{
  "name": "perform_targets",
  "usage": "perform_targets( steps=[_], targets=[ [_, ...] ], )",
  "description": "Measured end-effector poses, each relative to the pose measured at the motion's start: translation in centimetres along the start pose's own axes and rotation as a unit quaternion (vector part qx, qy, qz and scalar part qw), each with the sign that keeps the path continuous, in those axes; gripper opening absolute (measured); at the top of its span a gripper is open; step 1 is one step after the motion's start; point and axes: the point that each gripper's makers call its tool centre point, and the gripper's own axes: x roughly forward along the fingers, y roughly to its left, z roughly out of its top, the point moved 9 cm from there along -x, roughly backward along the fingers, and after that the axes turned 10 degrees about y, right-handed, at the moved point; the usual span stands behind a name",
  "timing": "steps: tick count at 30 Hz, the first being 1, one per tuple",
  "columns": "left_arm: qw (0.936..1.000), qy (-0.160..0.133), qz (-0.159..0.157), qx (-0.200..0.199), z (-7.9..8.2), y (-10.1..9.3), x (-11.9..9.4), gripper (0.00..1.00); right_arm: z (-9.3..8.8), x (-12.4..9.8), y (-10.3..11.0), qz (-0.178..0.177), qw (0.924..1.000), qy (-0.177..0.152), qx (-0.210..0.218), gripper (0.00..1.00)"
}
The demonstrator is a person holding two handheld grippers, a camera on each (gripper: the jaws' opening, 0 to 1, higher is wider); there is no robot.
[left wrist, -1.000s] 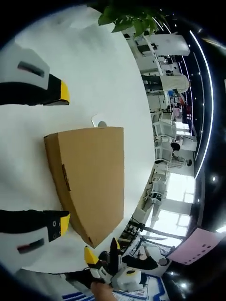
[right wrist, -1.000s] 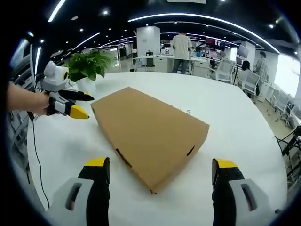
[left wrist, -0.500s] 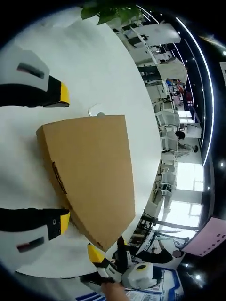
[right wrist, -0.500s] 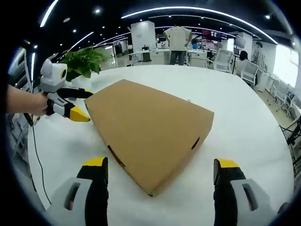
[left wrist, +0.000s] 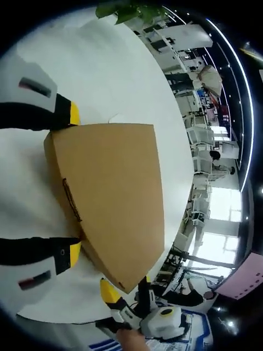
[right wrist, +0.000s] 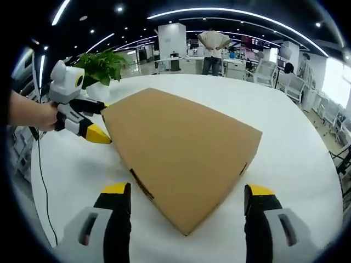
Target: Operate the shoe box by opening the lid, removing the specified soft item, and placing it in the target area until the item is outside and the box remains undamaged.
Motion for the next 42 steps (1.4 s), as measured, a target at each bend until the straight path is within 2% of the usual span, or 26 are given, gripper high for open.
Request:
perform_targets(
  steps=[2,5,14,18,21,31,42],
  targets=[
    [1.0000,0.002,0.001,-0.002,0.0,0.0,0.0,0.79,0.3,0.2,0.1,-0.002,1.0000,0.000,-0.004,0.78],
    [1.0000,0.002,0.001,-0.005,-0.1,0.0,-0.1,0.79,0.6,0.3,0.6,0.005,0.9991,-0.009,0.042,0.82],
    [0.9999,-0.007,0.004,-0.011,-0.5,-0.1,-0.4,0.78,0.3,0.4,0.5,-0.005,0.9999,0.011,0.003,0.78],
    [0.9998,-0.009,0.009,-0.017,-0.8,-0.3,-0.5,0.78,-0.1,0.4,0.5,0.000,0.9998,0.016,0.010,0.76],
    [0.9996,-0.010,0.012,-0.024,-1.2,-0.5,-0.8,0.77,-0.5,0.4,0.3,0.007,1.0000,0.000,0.004,0.76],
    [0.9984,-0.025,0.027,-0.043,-2.5,-1.5,-1.6,0.75,-0.2,0.4,0.8,0.013,0.9999,0.005,0.003,0.80],
    [0.9970,-0.013,0.040,-0.065,-2.8,-2.1,-2.0,0.75,-0.2,0.3,0.7,0.027,0.9996,0.007,-0.006,0.80]
  ],
)
